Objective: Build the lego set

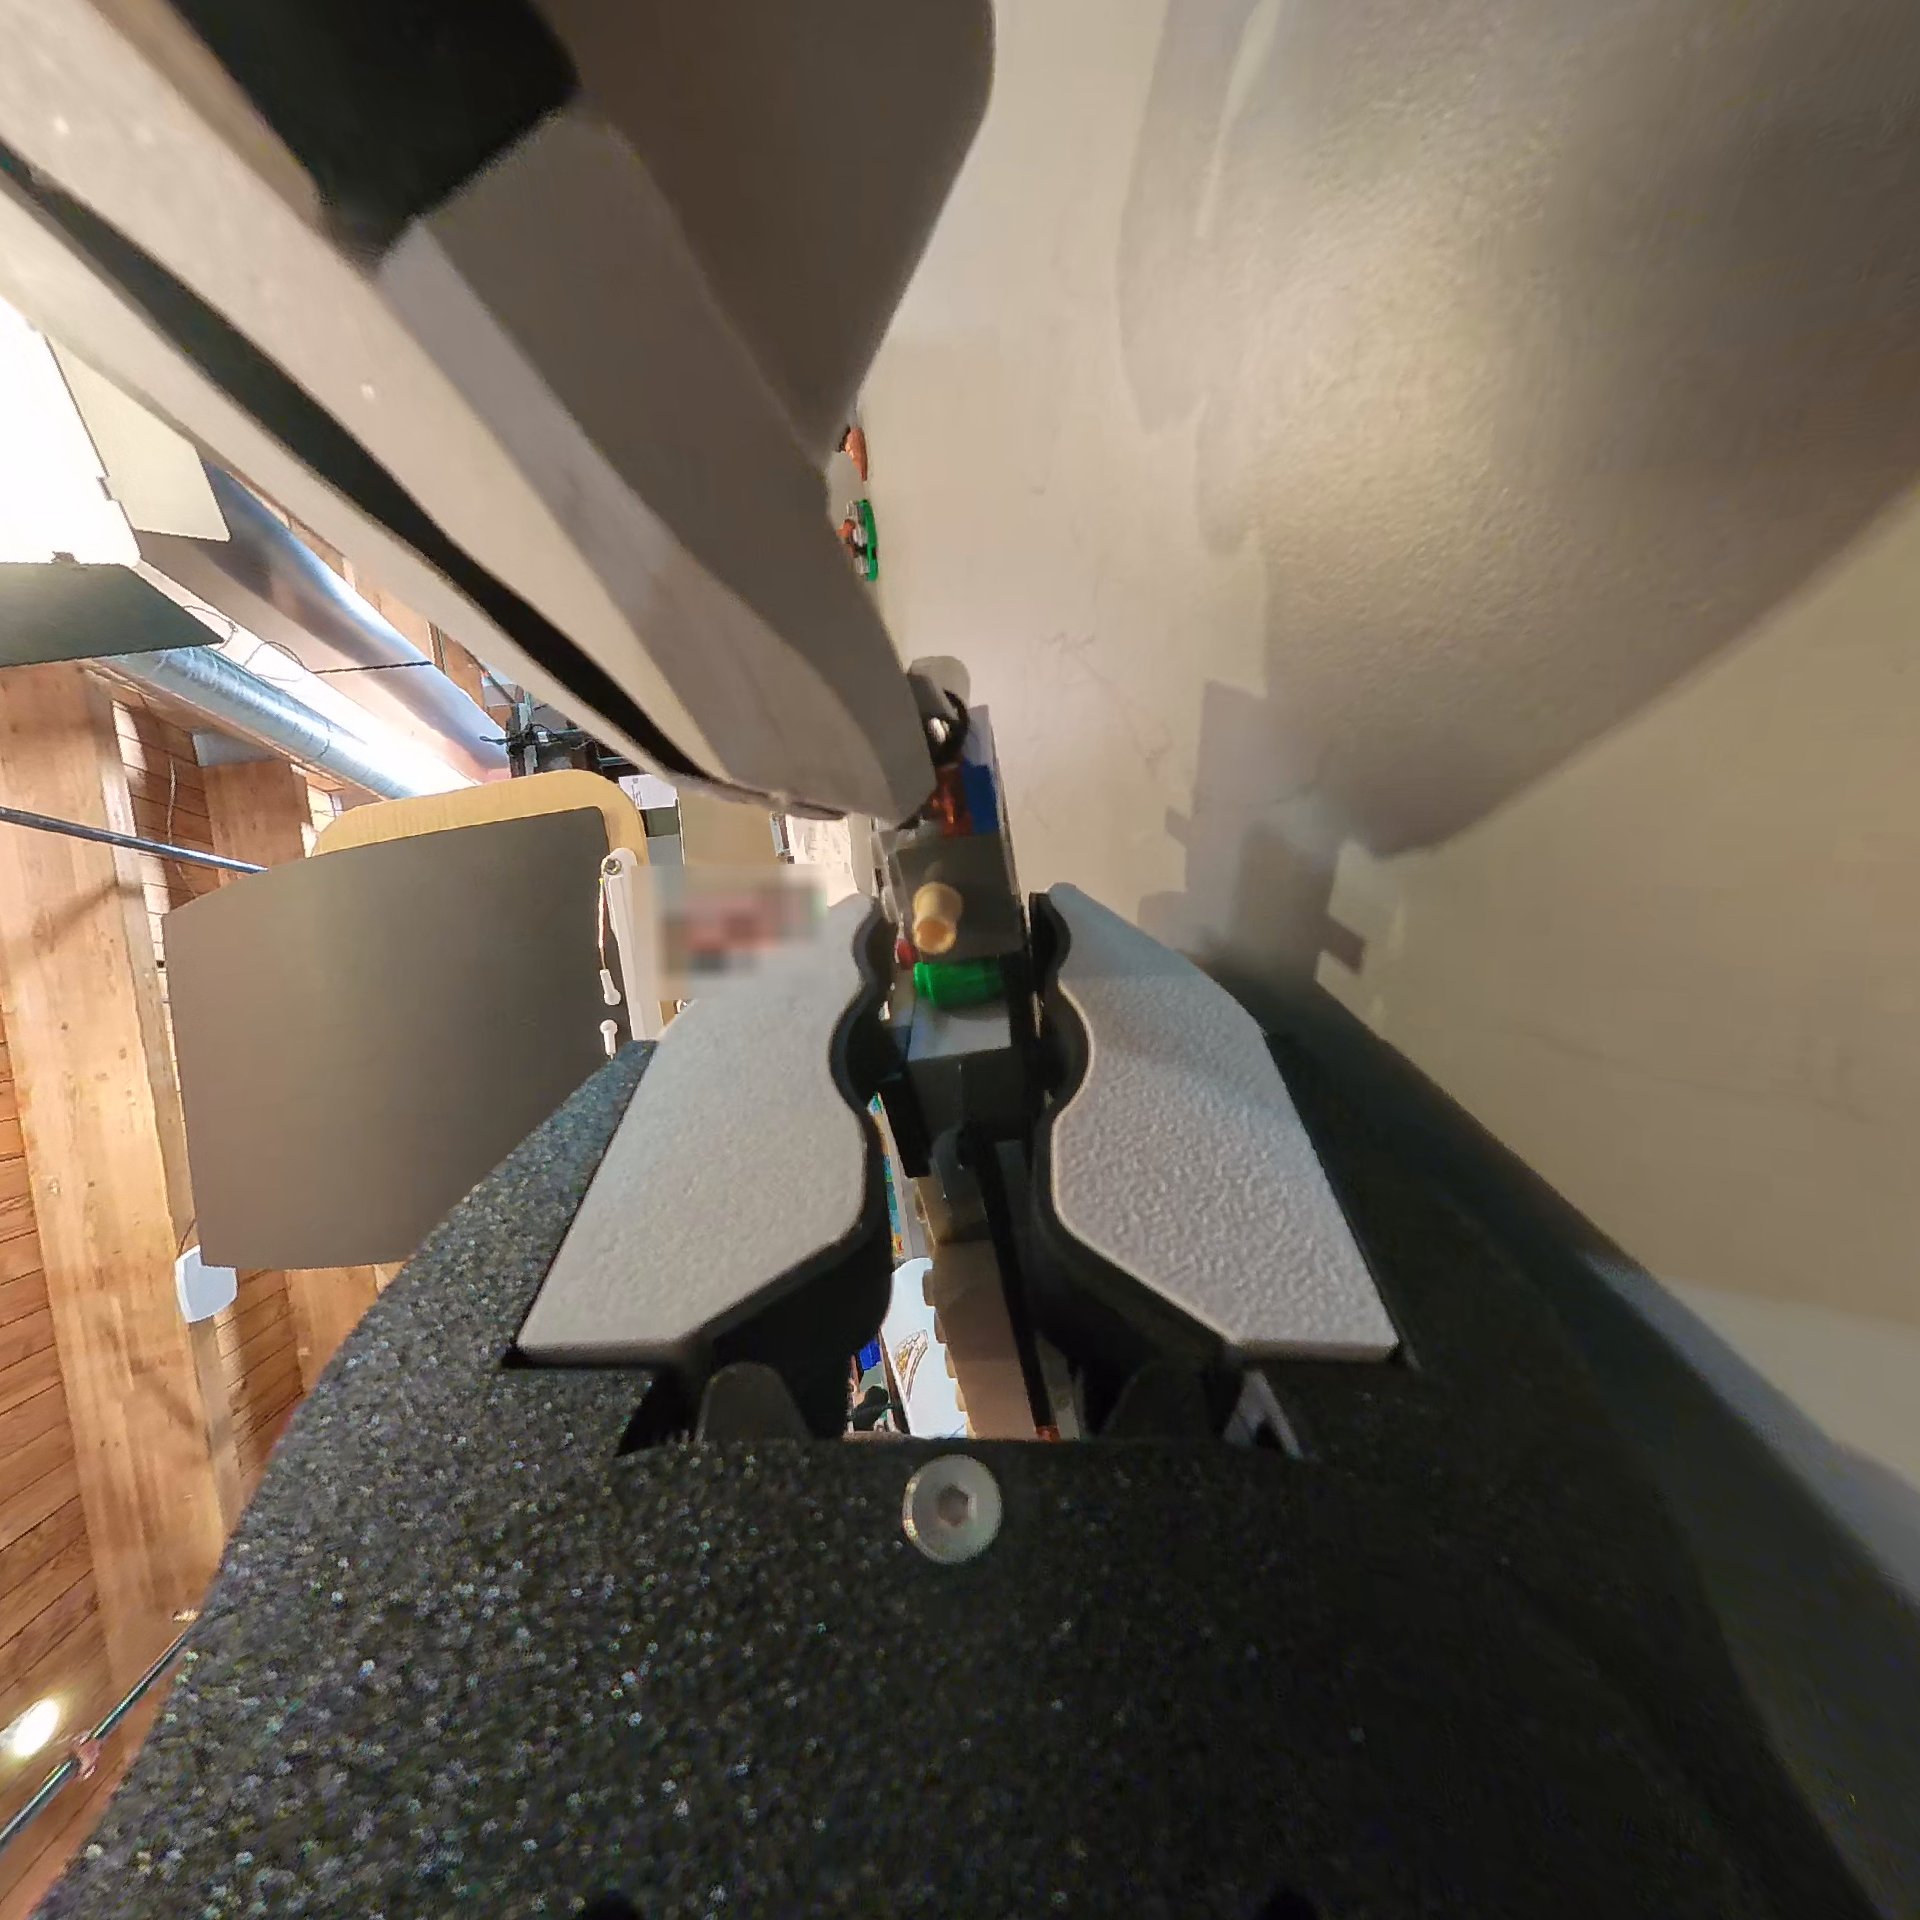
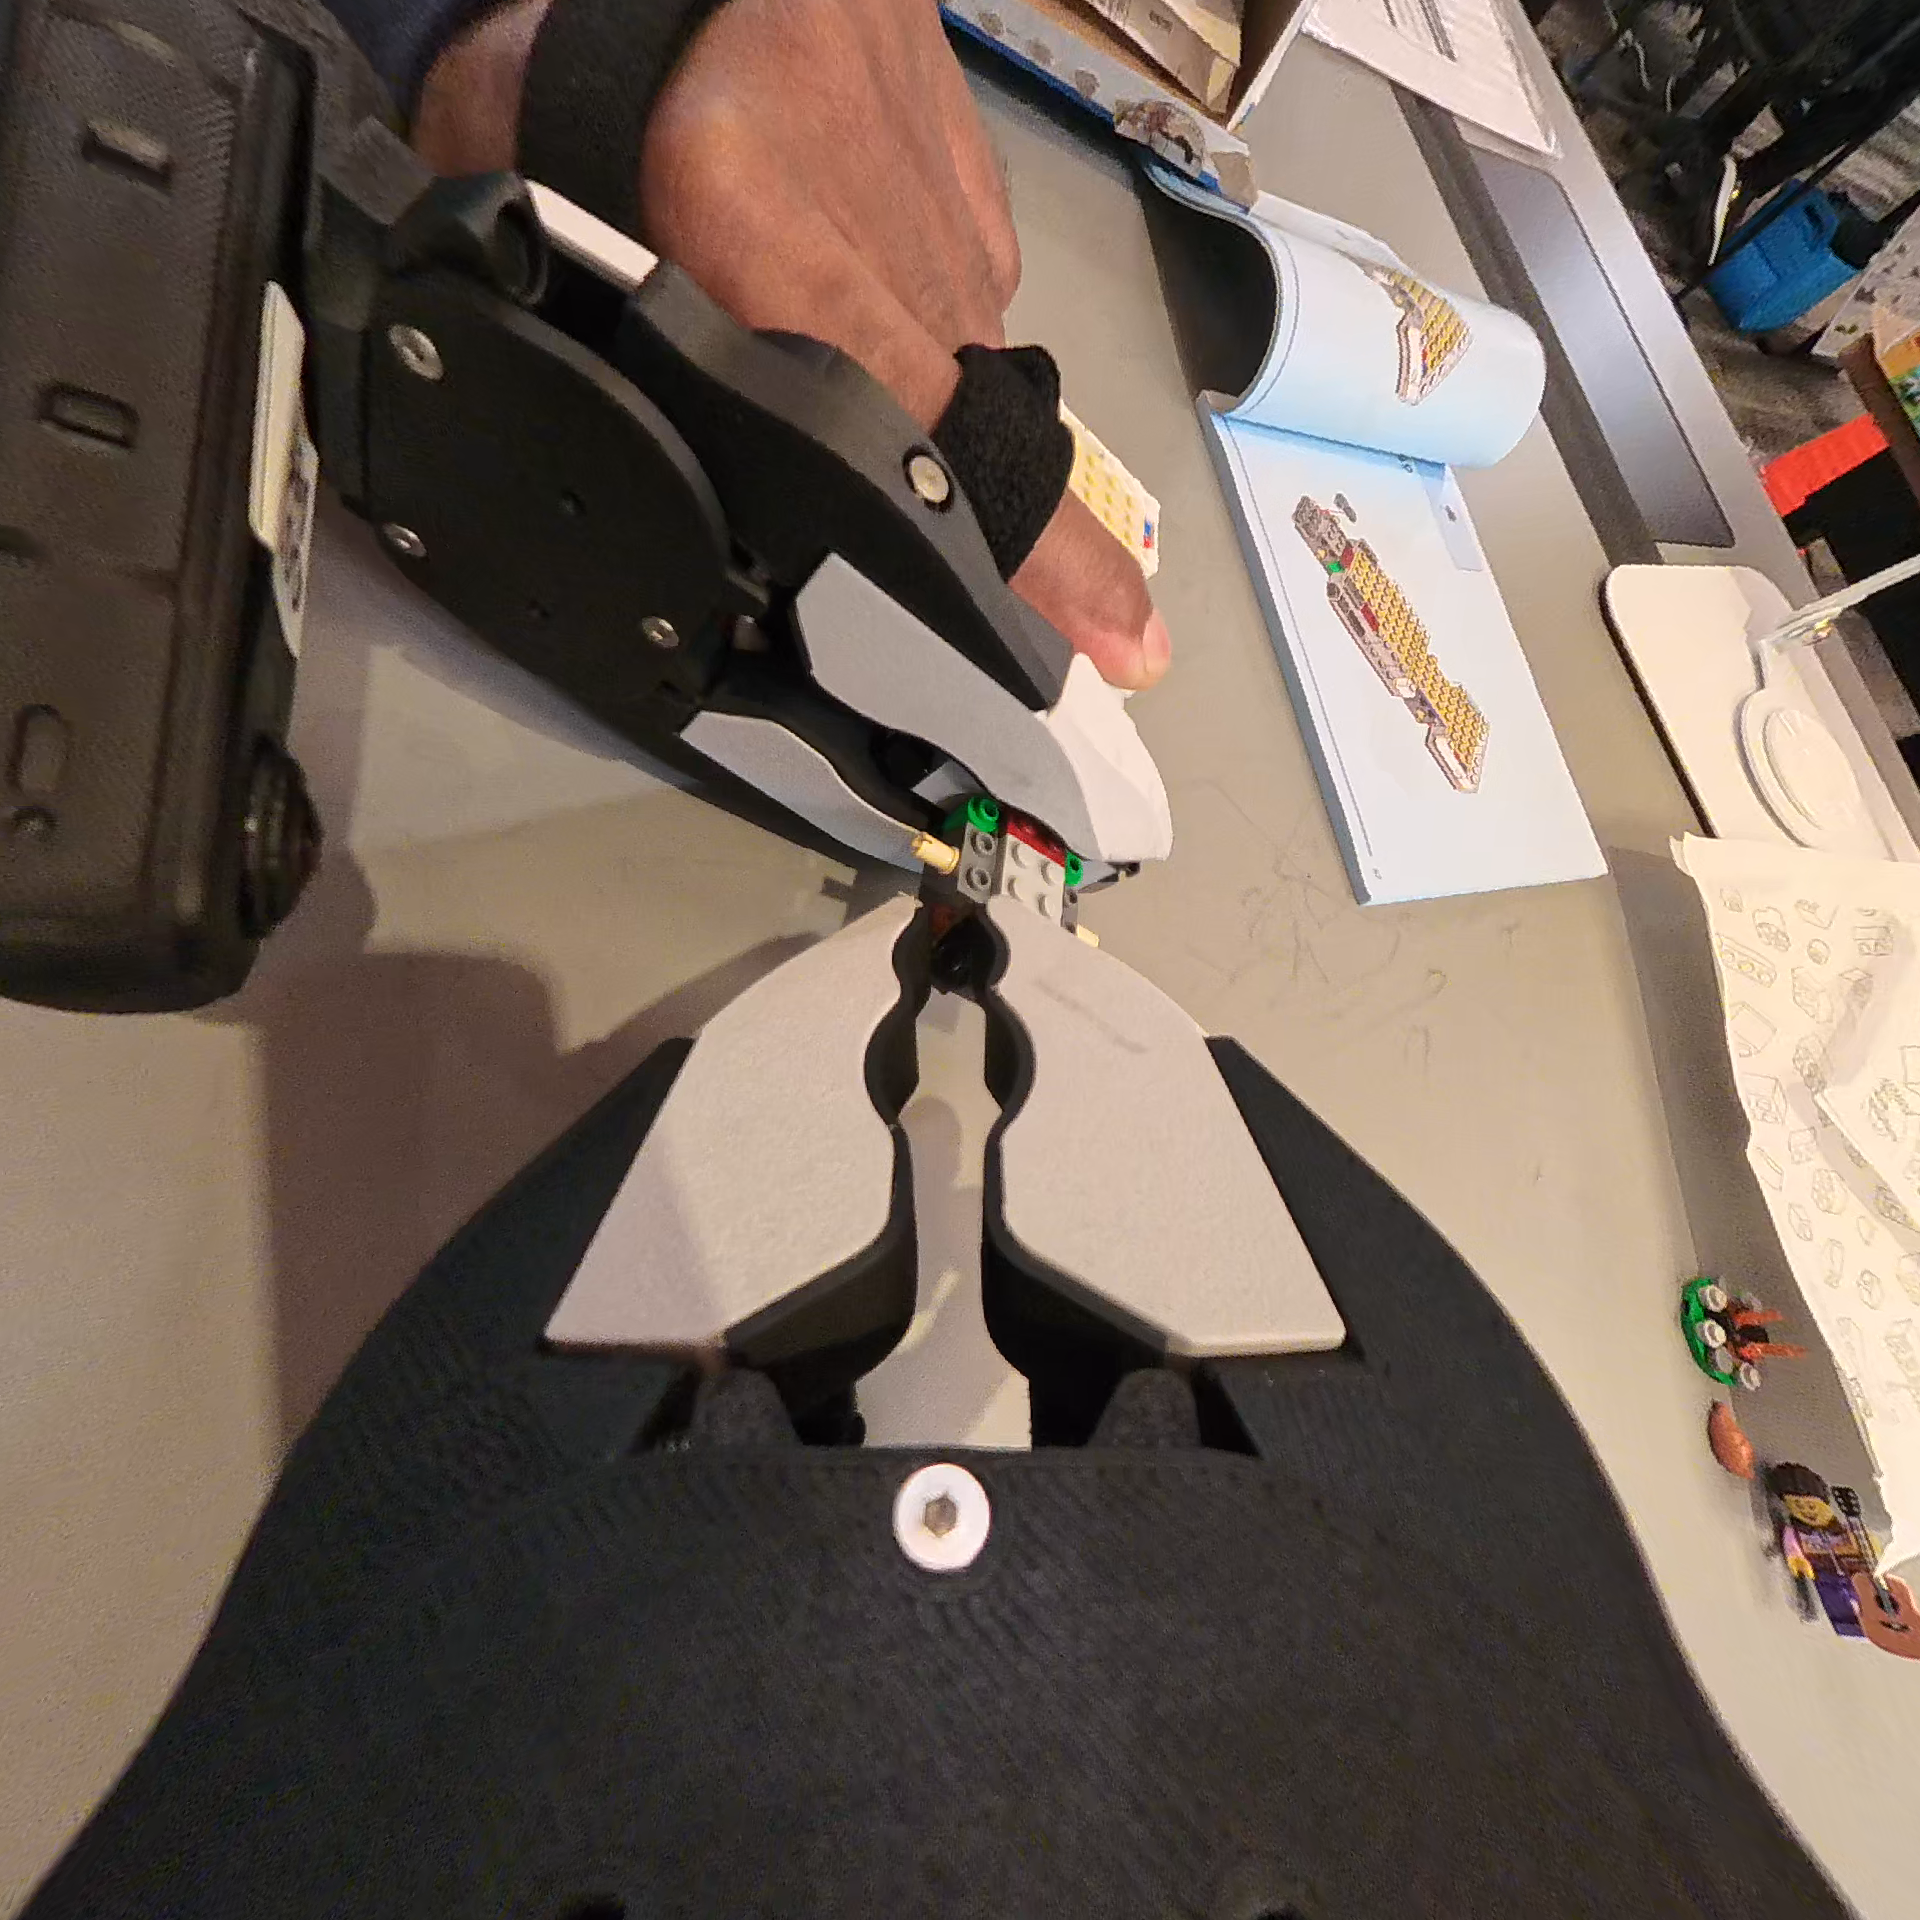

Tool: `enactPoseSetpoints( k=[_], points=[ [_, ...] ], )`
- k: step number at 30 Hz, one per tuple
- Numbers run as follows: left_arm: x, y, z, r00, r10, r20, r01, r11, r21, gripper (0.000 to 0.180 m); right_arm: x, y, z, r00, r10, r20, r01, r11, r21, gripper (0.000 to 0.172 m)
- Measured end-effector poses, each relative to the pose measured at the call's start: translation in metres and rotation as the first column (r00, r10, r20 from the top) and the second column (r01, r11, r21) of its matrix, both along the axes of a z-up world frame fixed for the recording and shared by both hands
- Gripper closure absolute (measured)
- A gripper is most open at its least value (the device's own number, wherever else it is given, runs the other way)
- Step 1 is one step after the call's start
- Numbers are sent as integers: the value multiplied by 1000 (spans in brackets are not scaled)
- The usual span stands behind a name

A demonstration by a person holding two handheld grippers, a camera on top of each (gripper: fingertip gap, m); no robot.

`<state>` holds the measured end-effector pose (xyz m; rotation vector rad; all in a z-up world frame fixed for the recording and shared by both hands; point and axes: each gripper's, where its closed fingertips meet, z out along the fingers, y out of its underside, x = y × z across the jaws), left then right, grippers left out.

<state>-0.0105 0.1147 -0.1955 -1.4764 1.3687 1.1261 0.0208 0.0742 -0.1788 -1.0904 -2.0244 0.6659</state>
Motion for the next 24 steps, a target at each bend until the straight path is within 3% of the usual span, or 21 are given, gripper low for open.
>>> enactPoseSetpoints(
  k=[14,24],
  points=[
    [3,-1,2,999,-17,28,17,1000,6,155,0,-4,2,989,125,-80,-122,992,36,168],
    [2,-1,3,999,-13,48,13,1000,4,155,-2,-3,4,983,144,-111,-137,988,68,166]
  ],
)
